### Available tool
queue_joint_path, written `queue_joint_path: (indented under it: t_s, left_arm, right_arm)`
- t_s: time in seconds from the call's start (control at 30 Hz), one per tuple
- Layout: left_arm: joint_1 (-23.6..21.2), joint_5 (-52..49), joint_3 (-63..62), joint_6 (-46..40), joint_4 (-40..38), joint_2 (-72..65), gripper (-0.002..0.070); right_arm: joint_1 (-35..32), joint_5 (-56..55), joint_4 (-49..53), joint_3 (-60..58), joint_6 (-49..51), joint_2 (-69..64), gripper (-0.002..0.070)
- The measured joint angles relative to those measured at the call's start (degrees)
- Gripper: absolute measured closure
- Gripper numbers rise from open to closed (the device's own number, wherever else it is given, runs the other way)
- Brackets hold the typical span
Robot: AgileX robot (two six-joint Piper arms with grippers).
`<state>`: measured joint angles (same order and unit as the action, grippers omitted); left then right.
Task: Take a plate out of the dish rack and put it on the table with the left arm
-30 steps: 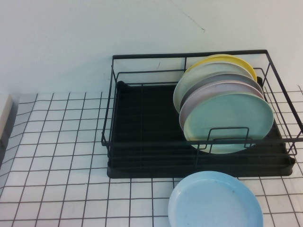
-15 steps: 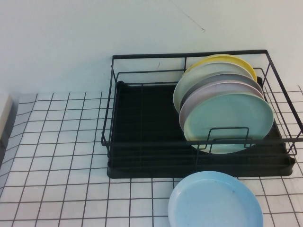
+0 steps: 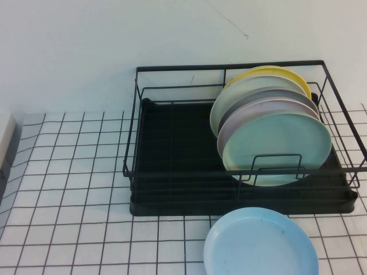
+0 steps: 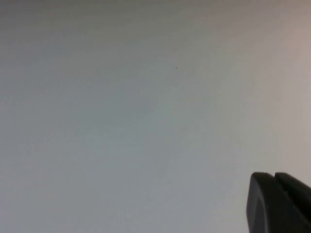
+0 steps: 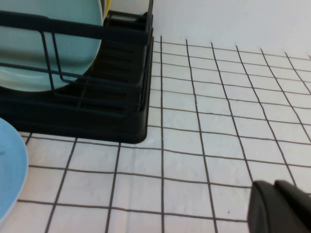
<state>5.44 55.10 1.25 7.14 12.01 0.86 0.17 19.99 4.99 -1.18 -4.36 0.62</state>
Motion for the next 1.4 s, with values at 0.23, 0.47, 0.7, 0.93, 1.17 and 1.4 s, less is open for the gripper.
queue_joint_path:
  t_s: [0.23,0.47,0.7,0.93,1.17,1.4]
  left_arm:
    - [0.00,-5.68,0.00,0.90,-3.93,0.00,0.0678]
    - [0.00,-40.38,-11.69,7.82,-2.50,0.00,0.0678]
    - [0.00,-64.79,-26.21,9.06,-3.58,-5.58,0.0678]
    - [0.00,-84.47,-36.69,-7.14,-14.99,-20.43,0.0678]
    - [0.00,-90.92,-42.21,-32.72,-39.04,-34.72,0.0678]
    - [0.11,-98.84,-50.27,-52.51,-60.05,-52.56,0.0678]
  right_arm:
    - [0.00,0.00,0.00,0.00,0.00,0.00,0.0678]
    - [0.00,0.00,0.00,0.00,0.00,0.00,0.0678]
    - [0.00,0.00,0.00,0.00,0.00,0.00,0.0678]
    - [0.00,0.00,0.00,0.00,0.00,0.00,0.0678]
    - [0.00,0.00,0.00,0.00,0.00,0.00,0.0678]
    - [0.00,0.00,0.00,0.00,0.00,0.00,0.0678]
